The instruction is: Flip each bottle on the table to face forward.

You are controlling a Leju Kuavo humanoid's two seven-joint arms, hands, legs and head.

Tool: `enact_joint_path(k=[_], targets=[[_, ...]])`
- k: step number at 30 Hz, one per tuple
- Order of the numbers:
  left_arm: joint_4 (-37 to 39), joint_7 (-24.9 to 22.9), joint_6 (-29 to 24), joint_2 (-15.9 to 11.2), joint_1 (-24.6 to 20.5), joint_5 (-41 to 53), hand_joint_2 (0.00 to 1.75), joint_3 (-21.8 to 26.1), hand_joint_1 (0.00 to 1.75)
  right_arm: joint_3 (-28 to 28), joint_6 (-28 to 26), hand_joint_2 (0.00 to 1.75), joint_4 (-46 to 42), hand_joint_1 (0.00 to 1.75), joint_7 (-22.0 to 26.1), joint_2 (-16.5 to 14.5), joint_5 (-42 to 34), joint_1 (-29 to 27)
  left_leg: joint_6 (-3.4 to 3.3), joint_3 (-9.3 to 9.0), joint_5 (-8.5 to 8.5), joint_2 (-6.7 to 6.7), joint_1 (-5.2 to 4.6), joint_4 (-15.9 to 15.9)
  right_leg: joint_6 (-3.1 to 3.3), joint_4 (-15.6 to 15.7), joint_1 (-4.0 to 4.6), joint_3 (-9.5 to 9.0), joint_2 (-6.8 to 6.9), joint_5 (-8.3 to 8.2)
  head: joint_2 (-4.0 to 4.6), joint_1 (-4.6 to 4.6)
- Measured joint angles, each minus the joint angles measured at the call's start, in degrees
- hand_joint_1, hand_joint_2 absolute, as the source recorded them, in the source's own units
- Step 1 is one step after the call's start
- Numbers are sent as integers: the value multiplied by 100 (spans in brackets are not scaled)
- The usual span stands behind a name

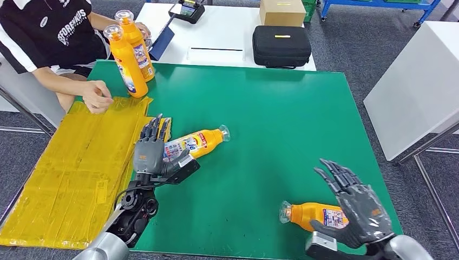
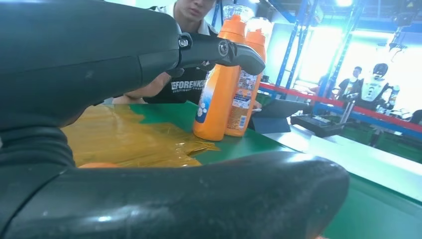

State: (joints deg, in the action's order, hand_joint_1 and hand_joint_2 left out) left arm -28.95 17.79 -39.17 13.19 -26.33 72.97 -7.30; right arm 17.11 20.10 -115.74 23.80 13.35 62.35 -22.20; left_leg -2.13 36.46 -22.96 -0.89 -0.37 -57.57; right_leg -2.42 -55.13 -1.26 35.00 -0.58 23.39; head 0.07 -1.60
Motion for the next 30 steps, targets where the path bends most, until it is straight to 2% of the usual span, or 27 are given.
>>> enact_joint_path(k=[2,4,9,15,18,23,26,30], targets=[[14,-52,-2,14,-1,43,0,0,0,585,312,175,-118,0,337,-6,29,-34,0,0,-1,0,-1,0,-1,0,-2,0,0,0,0,1],[22,-68,-3,26,-2,55,0,0,0,994,433,175,-205,0,481,-29,96,-47,-1,-1,-1,1,-2,0,-1,0,-2,0,-1,0,0,0],[34,-120,-2,52,-4,84,0,-5,0,1489,659,175,-335,0,592,-111,251,-67,0,-4,-1,2,-1,0,-1,0,-1,0,-2,0,0,-2],[62,42,2,58,-4,-142,0,-2,0,2340,1974,175,-556,0,1130,-92,599,-241,-3,-2,-4,3,-2,0,-2,0,-3,-1,-2,1,0,-2],[68,198,5,58,-3,-263,0,0,0,2825,2386,175,-529,0,1371,52,800,-216,-6,-1,-6,2,-7,0,-5,0,-8,-1,-3,3,0,-1],[75,422,13,82,-3,-443,0,2,0,3058,2318,175,-156,0,1555,265,1106,-98,-7,-2,-6,1,-10,0,-10,1,-9,-4,-2,5,0,-1],[78,515,33,104,-4,-552,0,2,0,2912,2086,175,119,0,1500,294,1228,-88,-7,-2,-5,1,-8,0,-11,1,-8,-4,-2,5,0,-1],[78,542,59,127,-5,-636,0,-1,0,2508,1685,175,474,0,1165,304,1233,-89,-7,-3,-5,4,-5,0,-12,0,-5,-4,-3,6,0,-2]])
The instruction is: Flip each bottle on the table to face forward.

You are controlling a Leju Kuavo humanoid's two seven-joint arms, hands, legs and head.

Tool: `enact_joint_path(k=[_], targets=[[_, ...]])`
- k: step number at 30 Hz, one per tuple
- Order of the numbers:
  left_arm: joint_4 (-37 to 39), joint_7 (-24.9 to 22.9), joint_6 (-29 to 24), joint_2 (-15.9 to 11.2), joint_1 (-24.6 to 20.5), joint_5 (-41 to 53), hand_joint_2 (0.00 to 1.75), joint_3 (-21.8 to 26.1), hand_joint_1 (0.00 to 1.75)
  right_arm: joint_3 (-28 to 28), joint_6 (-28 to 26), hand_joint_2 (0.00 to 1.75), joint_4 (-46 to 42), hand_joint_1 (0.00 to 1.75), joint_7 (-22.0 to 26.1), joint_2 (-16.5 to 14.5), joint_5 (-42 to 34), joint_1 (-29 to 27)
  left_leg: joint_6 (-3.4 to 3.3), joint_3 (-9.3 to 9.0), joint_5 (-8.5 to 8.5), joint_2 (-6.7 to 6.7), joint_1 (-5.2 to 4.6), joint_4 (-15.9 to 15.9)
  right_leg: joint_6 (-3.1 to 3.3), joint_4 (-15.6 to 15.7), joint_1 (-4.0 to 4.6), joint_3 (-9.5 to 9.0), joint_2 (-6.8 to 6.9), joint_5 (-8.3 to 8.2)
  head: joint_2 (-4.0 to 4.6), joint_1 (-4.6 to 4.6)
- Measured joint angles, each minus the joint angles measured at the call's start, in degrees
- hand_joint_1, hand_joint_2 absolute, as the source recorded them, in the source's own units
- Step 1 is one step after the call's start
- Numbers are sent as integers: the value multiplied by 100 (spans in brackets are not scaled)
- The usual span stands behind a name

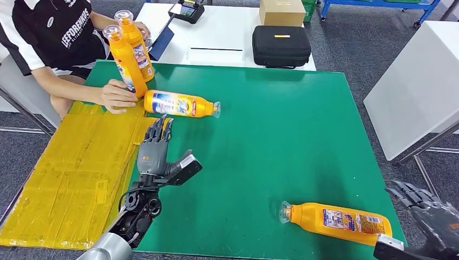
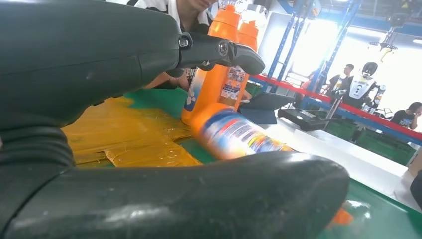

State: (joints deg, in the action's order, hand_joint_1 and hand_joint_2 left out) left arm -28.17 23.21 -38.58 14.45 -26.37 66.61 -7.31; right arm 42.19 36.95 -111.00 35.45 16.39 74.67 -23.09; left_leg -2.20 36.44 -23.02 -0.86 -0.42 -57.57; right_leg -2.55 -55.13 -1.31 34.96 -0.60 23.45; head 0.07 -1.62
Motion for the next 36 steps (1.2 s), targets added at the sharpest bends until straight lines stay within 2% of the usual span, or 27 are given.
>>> enact_joint_path(k=[6,14,31,36], targets=[[0,-3,69,42,-16,-53,0,-17,0,-669,-343,175,569,0,-468,58,-85,77,0,0,0,-2,0,0,-3,0,-1,0,1,3,0,1],[0,-2,125,91,-69,-78,0,-76,0,-1393,-635,175,1056,0,-827,-24,-163,49,0,0,0,-3,-1,0,-4,0,-2,0,1,3,0,1],[1,-2,124,91,-84,-124,0,-163,0,-1803,-708,175,1455,0,-915,-20,-286,45,0,0,0,-3,-1,0,-4,0,-2,-1,1,3,0,1],[3,-2,118,91,-83,-180,0,-167,0,-1942,-753,175,1619,0,-1081,13,-392,67,0,1,-1,-3,-1,0,-4,0,-2,-2,1,3,0,1]])
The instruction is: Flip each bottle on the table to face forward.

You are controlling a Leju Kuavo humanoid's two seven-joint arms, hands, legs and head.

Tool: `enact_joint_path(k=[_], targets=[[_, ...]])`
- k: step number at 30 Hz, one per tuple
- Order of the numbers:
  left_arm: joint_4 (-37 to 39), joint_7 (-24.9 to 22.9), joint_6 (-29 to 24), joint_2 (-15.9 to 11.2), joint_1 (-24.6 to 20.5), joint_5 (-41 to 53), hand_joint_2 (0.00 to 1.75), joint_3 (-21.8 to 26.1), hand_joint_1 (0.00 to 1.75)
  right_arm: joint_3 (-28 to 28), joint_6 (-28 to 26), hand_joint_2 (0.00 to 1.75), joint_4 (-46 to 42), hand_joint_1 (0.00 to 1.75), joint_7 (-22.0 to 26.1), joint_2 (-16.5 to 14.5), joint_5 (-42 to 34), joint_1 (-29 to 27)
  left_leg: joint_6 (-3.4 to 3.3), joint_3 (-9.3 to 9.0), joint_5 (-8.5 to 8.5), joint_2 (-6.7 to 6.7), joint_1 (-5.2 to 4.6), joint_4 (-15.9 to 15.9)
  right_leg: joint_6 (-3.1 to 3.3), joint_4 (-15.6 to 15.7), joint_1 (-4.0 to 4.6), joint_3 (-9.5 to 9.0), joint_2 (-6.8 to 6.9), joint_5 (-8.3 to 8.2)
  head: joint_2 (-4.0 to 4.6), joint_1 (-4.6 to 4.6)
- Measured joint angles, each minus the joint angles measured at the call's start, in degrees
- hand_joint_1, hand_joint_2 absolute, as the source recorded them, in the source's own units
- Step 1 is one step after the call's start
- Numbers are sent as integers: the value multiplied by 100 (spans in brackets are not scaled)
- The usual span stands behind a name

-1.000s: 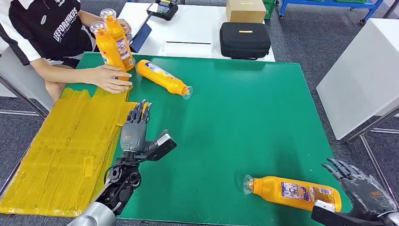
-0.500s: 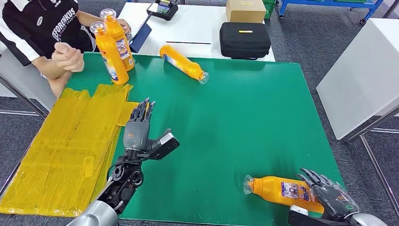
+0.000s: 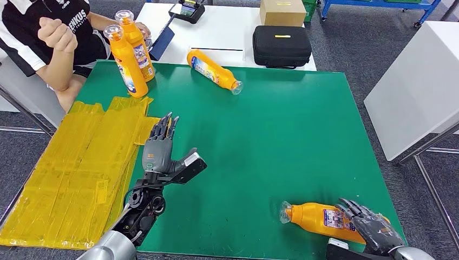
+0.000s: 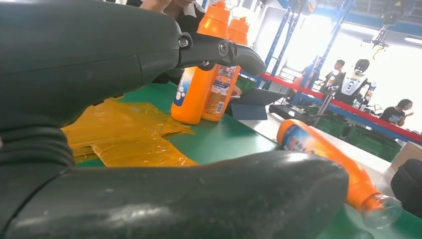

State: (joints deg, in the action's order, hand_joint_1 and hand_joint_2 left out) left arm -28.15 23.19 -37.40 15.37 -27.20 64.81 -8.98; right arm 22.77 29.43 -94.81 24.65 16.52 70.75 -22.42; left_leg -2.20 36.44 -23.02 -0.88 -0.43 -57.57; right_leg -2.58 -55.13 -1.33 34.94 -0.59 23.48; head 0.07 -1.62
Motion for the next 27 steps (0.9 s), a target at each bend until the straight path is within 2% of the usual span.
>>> enact_joint_path(k=[4,7,11,12,14,18,20,22,27], targets=[[5,-5,-31,0,3,-78,0,-10,0,-219,-204,175,345,2,-353,155,-202,111,0,0,0,0,0,0,0,0,0,-1,0,0,0,0],[11,-29,-57,-2,9,-130,0,-20,0,-369,-389,175,734,12,-707,313,-210,301,-2,0,1,-1,-2,0,-1,0,-1,-4,0,-1,0,0],[19,-137,-92,-4,37,-139,0,-42,0,-556,-909,175,1502,28,-1344,517,119,789,-3,-9,1,8,-2,0,-3,1,-1,-10,-5,-3,0,0],[19,-162,-101,-6,48,-139,0,-48,0,-597,-1016,175,1701,35,-1457,563,187,929,-3,-14,-1,13,-2,0,-3,2,0,-13,-7,-3,0,1],[18,-204,-111,-13,73,-138,0,-52,0,-666,-1171,175,2063,61,-1594,637,290,1179,-5,-26,-3,22,-1,0,-3,5,0,-21,-9,-3,0,1],[17,-222,-114,-50,107,-137,0,-49,0,-764,-1347,175,2621,134,-1674,703,387,1558,-7,-52,-4,25,-1,0,-2,9,1,-46,-11,-2,0,1],[17,-222,-116,-68,112,-133,0,-49,0,-813,-1462,175,2843,162,-1692,704,434,1718,-8,-65,-5,27,-1,1,-1,12,1,-59,-11,-2,0,2],[17,-228,-120,-78,116,-125,0,-49,0,-865,-1598,175,3049,174,-1690,703,475,1862,-9,-77,-5,30,-1,1,2,16,1,-73,-12,-1,0,2],[17,-274,-125,-101,129,-98,0,-45,0,-1024,-2065,175,3434,175,-1570,690,507,2173,-17,-87,1,39,-3,2,5,22,0,-86,-19,-8,0,3]])
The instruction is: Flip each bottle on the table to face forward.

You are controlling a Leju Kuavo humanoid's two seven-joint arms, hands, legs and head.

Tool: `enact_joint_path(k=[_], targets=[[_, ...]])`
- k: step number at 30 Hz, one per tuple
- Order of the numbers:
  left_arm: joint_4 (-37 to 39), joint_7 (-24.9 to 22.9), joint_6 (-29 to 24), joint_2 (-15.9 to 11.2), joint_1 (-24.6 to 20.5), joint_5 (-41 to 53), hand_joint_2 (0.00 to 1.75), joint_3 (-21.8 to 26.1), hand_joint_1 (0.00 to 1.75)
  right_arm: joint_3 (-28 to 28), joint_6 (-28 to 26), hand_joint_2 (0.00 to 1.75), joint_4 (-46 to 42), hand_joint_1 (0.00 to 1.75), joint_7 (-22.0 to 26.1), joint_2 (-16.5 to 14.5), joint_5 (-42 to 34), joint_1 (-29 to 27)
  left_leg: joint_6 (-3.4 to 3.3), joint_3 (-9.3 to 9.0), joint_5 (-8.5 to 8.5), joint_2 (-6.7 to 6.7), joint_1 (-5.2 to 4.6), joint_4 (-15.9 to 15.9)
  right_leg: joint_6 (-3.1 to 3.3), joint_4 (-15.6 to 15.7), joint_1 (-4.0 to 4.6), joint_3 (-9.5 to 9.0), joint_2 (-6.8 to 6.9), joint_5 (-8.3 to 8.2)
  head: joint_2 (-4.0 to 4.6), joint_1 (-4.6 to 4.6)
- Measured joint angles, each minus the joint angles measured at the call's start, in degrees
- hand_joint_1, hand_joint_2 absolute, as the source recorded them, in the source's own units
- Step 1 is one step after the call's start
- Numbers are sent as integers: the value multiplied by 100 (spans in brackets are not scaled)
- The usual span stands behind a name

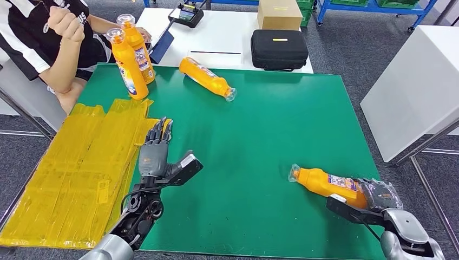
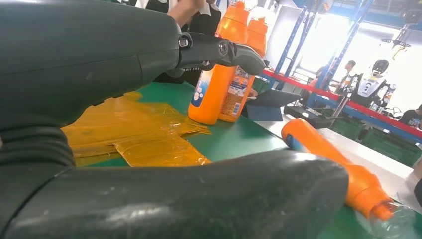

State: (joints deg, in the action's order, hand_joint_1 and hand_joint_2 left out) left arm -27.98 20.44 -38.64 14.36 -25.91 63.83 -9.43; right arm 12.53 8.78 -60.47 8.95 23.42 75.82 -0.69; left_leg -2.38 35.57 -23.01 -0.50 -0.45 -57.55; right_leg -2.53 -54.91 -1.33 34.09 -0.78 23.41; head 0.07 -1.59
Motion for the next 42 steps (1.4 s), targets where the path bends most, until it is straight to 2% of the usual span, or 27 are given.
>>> enact_joint_path(k=[4,10,17,23,27,30,35,37,39,42], targets=[[0,-1,0,-14,37,28,0,4,0,-121,-305,175,101,175,176,-75,-49,113,-9,5,9,-2,-2,-1,-13,0,-1,2,1,-20,0,-2],[0,0,0,-24,69,30,0,5,0,-200,-374,175,144,175,241,-151,-101,182,-7,9,8,-3,4,-1,-12,-1,6,3,1,-19,0,-3],[-3,35,0,-31,73,40,0,14,0,-275,-771,175,30,175,619,-352,-392,174,-3,27,7,-8,5,0,-11,-3,7,14,3,-17,0,-3],[-142,287,78,-12,141,-123,0,48,0,-409,-1518,175,-131,175,770,-963,-1053,378,-4,45,13,-8,9,0,-11,-9,11,35,4,-17,0,-4],[-477,566,614,56,291,-570,0,51,0,-418,-2049,175,-133,175,985,-1530,-2032,657,-3,50,14,-7,12,0,-10,-10,12,42,4,-16,0,-2],[-838,818,1253,132,422,-1154,0,46,0,-423,-2148,175,-114,175,1366,-1959,-2884,824,-3,53,13,-8,13,0,-9,-10,12,46,4,-16,0,-2],[-1226,889,1517,156,547,-1483,0,42,0,-433,-2192,175,-42,175,1494,-2317,-3180,969,-3,62,13,-12,12,0,-9,-10,11,50,7,-15,0,-2],[-1324,952,1718,158,573,-1715,87,42,0,-437,-2238,175,-17,175,1547,-2413,-3243,1000,-3,65,13,-12,12,0,-9,-10,10,52,7,-15,0,-2],[-1448,1024,2159,169,593,-2155,175,45,0,-457,-2333,175,25,175,1622,-2544,-3325,1053,-3,67,14,-12,12,0,-9,-10,11,53,7,-15,0,-2],[-1713,1049,3159,201,623,-3125,175,46,0,-568,-2480,175,165,175,1770,-2806,-3550,1203,-3,68,14,-8,12,0,-9,-11,11,58,4,-16,0,-2]])
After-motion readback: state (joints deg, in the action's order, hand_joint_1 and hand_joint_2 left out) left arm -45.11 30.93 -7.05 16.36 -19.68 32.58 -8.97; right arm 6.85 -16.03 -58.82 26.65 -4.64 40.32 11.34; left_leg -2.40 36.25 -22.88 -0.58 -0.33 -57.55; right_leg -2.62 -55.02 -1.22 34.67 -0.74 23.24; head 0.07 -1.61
